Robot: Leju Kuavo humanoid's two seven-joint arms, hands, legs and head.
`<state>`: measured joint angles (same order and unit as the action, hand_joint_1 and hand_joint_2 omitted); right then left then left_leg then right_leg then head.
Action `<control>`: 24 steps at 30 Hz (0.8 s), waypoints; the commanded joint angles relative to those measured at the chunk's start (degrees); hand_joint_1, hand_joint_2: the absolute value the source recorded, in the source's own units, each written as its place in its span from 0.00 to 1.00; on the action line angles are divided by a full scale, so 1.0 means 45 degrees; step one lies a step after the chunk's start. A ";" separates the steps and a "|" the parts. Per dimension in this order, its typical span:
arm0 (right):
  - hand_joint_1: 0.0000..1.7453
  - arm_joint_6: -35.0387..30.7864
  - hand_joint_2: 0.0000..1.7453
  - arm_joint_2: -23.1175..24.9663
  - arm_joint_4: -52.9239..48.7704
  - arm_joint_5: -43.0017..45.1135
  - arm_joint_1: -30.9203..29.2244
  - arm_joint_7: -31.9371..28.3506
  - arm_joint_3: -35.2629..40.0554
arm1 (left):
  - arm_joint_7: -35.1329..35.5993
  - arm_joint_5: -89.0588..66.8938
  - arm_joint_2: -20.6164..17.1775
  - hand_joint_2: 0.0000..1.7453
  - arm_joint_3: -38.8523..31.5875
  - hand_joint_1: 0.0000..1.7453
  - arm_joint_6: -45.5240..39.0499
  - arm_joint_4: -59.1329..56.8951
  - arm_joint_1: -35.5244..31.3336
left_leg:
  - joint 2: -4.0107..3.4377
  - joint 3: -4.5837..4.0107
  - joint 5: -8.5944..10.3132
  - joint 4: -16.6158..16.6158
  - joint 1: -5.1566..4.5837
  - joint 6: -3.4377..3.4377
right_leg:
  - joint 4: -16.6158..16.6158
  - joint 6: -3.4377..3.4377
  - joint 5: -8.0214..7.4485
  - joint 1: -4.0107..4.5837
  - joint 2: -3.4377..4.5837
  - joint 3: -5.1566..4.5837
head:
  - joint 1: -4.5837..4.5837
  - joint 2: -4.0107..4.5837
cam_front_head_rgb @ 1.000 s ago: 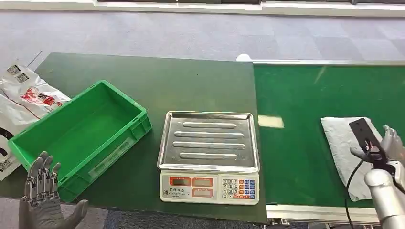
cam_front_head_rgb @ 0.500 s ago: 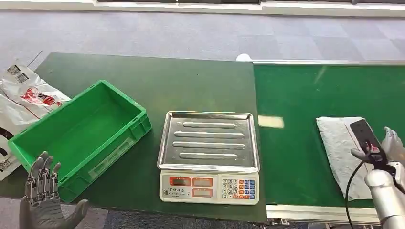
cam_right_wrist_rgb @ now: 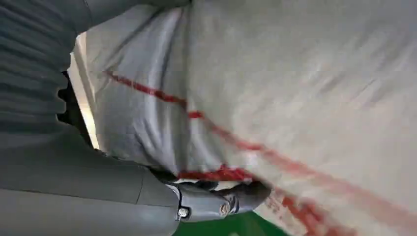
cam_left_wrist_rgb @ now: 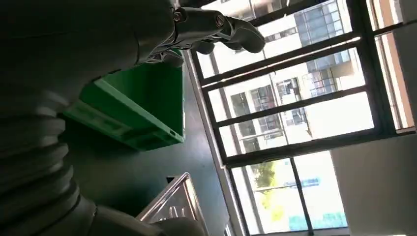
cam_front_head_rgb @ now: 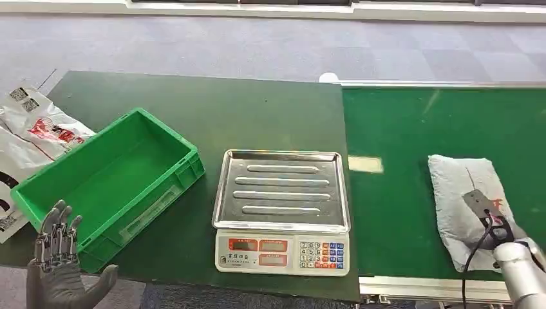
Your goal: Moved the parcel from conveyor to table for the left to box.
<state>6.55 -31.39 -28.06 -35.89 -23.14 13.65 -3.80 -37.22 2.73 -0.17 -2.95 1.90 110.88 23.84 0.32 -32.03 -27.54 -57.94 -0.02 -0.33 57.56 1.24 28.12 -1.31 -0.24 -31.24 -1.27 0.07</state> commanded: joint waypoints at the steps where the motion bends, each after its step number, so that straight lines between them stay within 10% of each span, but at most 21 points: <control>1: 0.00 0.1855 1.00 0.0599 0.2944 0.0083 -0.0858 0.0747 0.0541 | -0.0106 -0.0068 -0.0082 1.00 0.0032 0.00 -0.0185 -0.1113 -0.0484 | 0.0010 0.0040 0.0011 0.0024 0.0030 -0.0007 | -0.0044 -0.0018 -0.0014 0.0036 -0.0012 0.0056 | 0.0000 0.0000; 19: 0.00 0.2675 1.00 0.0647 0.2798 0.0076 -0.0754 0.0497 0.0864 | -0.0087 -0.0201 0.0132 1.00 -0.0209 0.00 -0.0034 -0.1018 -0.0385 | -0.0002 0.0074 0.0020 -0.0014 0.0129 0.0022 | -0.0170 0.0010 -0.0065 0.0128 -0.0007 0.0172 | 0.0000 0.0000; 20: 1.00 0.2665 1.00 0.0668 0.2798 0.0075 -0.0765 0.0517 0.0868 | -0.0087 -0.0203 0.0141 1.00 -0.0224 0.00 -0.0033 -0.0988 -0.0367 | -0.0005 0.0082 0.0010 -0.0023 0.0130 0.0023 | -0.0165 0.0014 -0.0057 0.0127 -0.0004 0.0184 | 0.0000 0.0000; 24: 1.00 0.1456 1.00 0.1488 0.2305 -0.0198 -0.0254 0.0344 0.0856 | 0.0196 -0.0694 0.0781 1.00 -0.0484 0.00 0.0388 -0.0215 0.0255 | -0.0025 0.0096 -0.0010 -0.0033 0.0141 0.0031 | -0.0179 0.0027 -0.0060 0.0137 0.0017 0.0216 | 0.0000 0.0000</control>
<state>17.33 -31.47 -20.15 -35.98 -27.95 15.04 -1.77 -37.55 1.44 -0.04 -2.93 1.73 108.24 22.90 0.33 -31.59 -27.63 -58.17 0.50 -0.18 56.93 1.43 27.97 -0.80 -0.28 -30.27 -1.27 0.07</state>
